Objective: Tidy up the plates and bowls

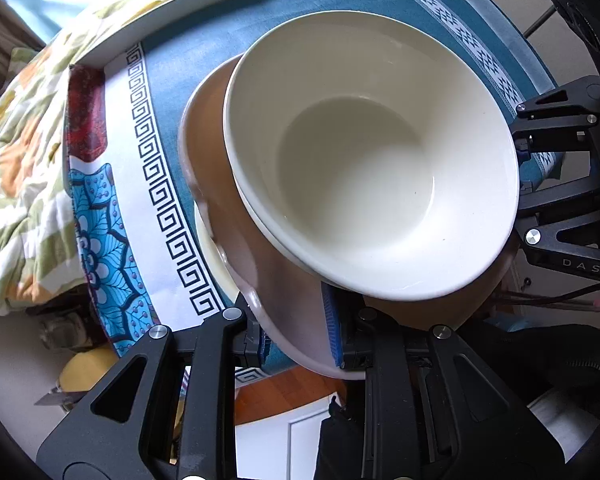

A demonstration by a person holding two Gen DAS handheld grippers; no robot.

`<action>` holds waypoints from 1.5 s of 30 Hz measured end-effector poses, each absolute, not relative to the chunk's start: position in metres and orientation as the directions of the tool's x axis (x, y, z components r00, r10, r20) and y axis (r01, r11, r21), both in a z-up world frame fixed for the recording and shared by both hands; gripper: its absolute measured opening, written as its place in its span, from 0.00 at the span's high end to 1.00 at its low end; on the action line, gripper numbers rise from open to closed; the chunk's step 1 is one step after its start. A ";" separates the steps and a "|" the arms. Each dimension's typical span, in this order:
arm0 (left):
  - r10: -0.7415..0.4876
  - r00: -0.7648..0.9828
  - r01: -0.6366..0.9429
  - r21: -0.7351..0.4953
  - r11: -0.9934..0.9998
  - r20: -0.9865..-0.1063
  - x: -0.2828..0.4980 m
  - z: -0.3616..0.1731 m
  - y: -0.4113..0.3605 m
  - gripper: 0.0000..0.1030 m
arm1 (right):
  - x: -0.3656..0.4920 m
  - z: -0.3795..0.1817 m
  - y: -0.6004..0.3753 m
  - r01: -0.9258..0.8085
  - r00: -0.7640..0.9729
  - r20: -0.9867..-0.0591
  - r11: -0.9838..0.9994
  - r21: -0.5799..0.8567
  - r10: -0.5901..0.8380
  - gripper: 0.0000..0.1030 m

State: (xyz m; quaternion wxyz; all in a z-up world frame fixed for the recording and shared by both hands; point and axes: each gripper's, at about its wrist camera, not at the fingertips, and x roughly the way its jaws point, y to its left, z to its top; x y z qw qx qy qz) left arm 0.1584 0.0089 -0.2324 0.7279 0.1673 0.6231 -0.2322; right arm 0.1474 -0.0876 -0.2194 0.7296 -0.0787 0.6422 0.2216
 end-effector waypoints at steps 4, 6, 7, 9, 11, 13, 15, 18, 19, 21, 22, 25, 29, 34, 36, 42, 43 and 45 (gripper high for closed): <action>-0.135 0.110 0.546 -0.054 0.836 -0.985 0.161 -0.238 0.009 0.81 | 0.148 -0.225 -0.090 -0.411 0.077 -0.974 0.897 0.165 0.215 0.82; -0.140 0.104 0.540 -0.062 0.839 -0.985 0.162 -0.240 0.010 0.81 | 0.149 -0.227 -0.088 -0.405 0.079 -0.974 0.899 0.165 0.214 0.82; -0.139 0.100 0.539 -0.064 0.840 -0.985 0.162 -0.242 0.010 0.81 | 0.149 -0.228 -0.088 -0.403 0.081 -0.974 0.900 0.164 0.214 0.82; -0.143 0.106 0.539 -0.064 0.840 -0.984 0.161 -0.242 0.010 0.81 | 0.147 -0.229 -0.086 -0.408 0.090 -0.973 0.899 0.158 0.211 0.82; -0.140 0.109 0.541 -0.059 0.839 -0.984 0.160 -0.242 0.010 0.81 | 0.145 -0.226 -0.086 -0.409 0.092 -0.974 0.899 0.154 0.209 0.82; -0.139 0.113 0.541 -0.056 0.839 -0.984 0.160 -0.242 0.010 0.81 | 0.144 -0.224 -0.088 -0.412 0.093 -0.974 0.899 0.149 0.205 0.82; -0.134 0.117 0.545 -0.049 0.837 -0.984 0.159 -0.241 0.010 0.81 | 0.143 -0.225 -0.088 -0.411 0.094 -0.975 0.900 0.145 0.200 0.82; -0.121 0.112 0.543 -0.041 0.838 -0.986 0.157 -0.241 0.008 0.81 | 0.143 -0.226 -0.088 -0.410 0.092 -0.976 0.900 0.145 0.199 0.82; -0.117 0.109 0.541 -0.040 0.840 -0.987 0.157 -0.241 0.008 0.81 | 0.143 -0.226 -0.088 -0.410 0.091 -0.976 0.901 0.144 0.197 0.82; -0.118 0.100 0.537 -0.047 0.842 -0.988 0.158 -0.241 0.008 0.81 | 0.145 -0.226 -0.086 -0.405 0.093 -0.977 0.904 0.137 0.190 0.82; -0.119 0.096 0.533 -0.050 0.845 -0.988 0.158 -0.241 0.008 0.80 | 0.145 -0.226 -0.086 -0.403 0.097 -0.978 0.905 0.133 0.187 0.82; -0.114 0.092 0.529 -0.049 0.847 -0.989 0.159 -0.240 0.008 0.80 | 0.145 -0.225 -0.085 -0.397 0.101 -0.980 0.910 0.120 0.173 0.82; -0.105 0.096 0.536 -0.038 0.843 -0.990 0.157 -0.238 0.007 0.78 | 0.144 -0.225 -0.083 -0.396 0.105 -0.982 0.913 0.101 0.154 0.82; -0.076 0.101 0.545 -0.009 0.838 -0.992 0.155 -0.235 0.008 0.77 | 0.144 -0.224 -0.083 -0.390 0.099 -0.984 0.915 0.100 0.149 0.82; -0.066 0.106 0.550 0.003 0.835 -0.992 0.154 -0.234 0.008 0.77 | 0.144 -0.224 -0.082 -0.391 0.093 -0.986 0.915 0.094 0.141 0.82; -0.070 0.109 0.561 0.003 0.828 -0.992 0.150 -0.227 0.010 0.77 | 0.140 -0.210 -0.083 -0.373 0.092 -0.989 0.925 0.074 0.116 0.79; -0.070 0.111 0.564 0.004 0.826 -0.991 0.149 -0.225 0.011 0.77 | 0.138 -0.207 -0.084 -0.371 0.097 -0.988 0.926 0.074 0.118 0.77; -0.073 0.117 0.570 0.007 0.822 -0.990 0.148 -0.222 0.011 0.66 | 0.135 -0.203 -0.085 -0.366 0.104 -0.987 0.928 0.072 0.118 0.57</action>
